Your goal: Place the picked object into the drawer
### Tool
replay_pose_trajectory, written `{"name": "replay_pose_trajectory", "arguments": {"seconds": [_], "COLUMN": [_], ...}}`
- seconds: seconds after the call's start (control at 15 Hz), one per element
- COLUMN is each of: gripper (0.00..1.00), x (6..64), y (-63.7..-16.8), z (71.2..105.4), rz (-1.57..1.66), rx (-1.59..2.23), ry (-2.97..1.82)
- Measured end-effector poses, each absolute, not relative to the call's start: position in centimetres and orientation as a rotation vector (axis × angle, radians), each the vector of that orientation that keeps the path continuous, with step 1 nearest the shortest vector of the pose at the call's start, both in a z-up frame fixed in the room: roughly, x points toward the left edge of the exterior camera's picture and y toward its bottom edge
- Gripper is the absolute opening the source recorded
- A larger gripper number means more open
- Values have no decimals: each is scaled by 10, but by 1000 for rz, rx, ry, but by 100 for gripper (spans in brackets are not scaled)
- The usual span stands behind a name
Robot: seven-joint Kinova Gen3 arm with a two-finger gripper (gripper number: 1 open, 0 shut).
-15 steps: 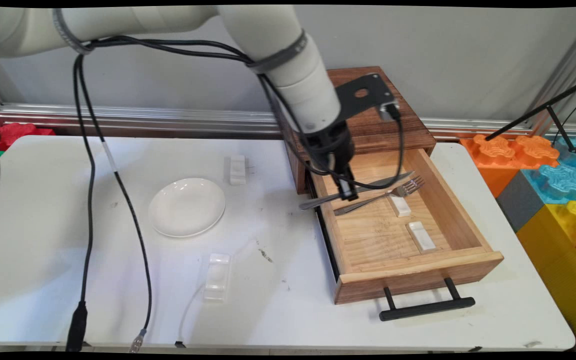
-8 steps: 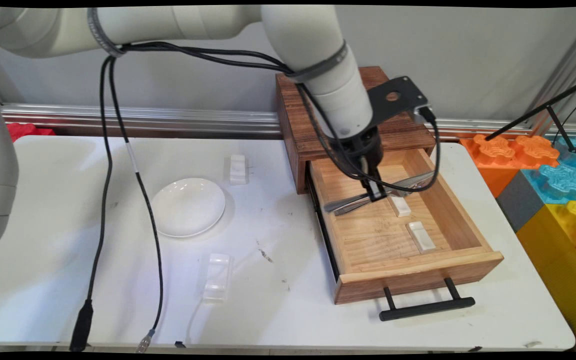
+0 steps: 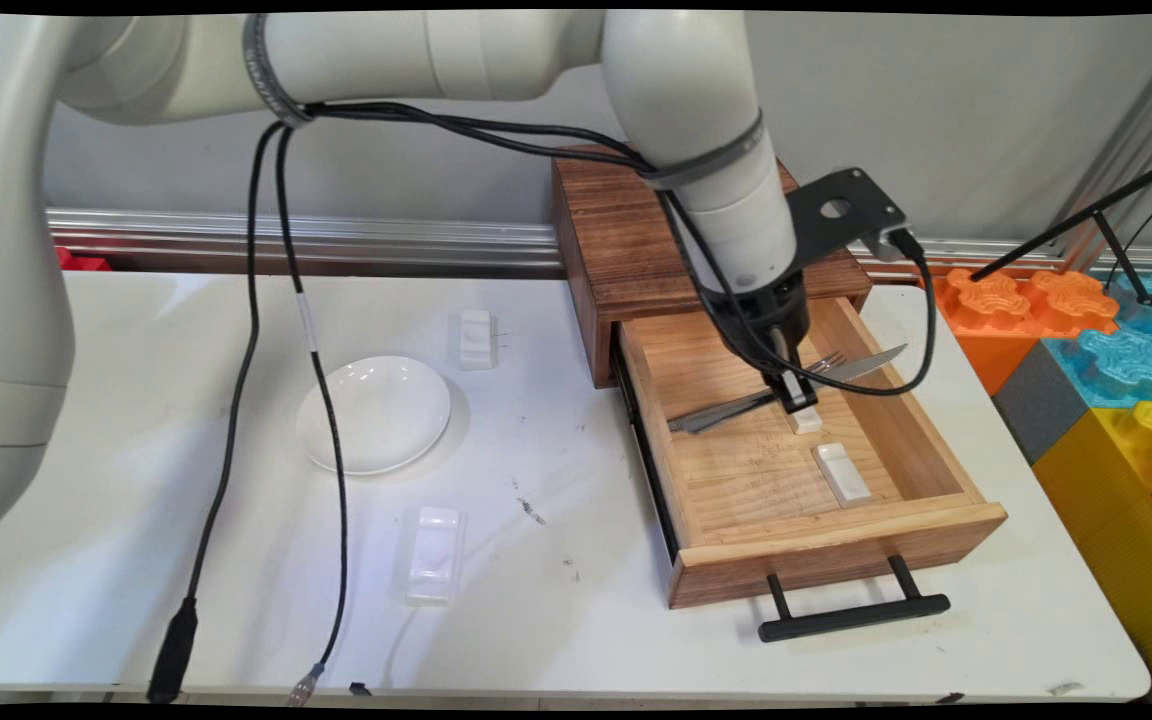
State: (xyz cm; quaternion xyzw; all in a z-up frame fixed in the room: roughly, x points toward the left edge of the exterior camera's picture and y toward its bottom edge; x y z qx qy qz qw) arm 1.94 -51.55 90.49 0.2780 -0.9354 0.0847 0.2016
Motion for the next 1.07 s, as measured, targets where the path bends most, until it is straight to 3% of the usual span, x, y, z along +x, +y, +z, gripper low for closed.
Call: {"name": "replay_pose_trajectory", "arguments": {"seconds": [1.07], "gripper": [0], "x": [-9], "y": [-530], "z": [868], "rz": [238], "rx": [837], "ry": [-2606]}}
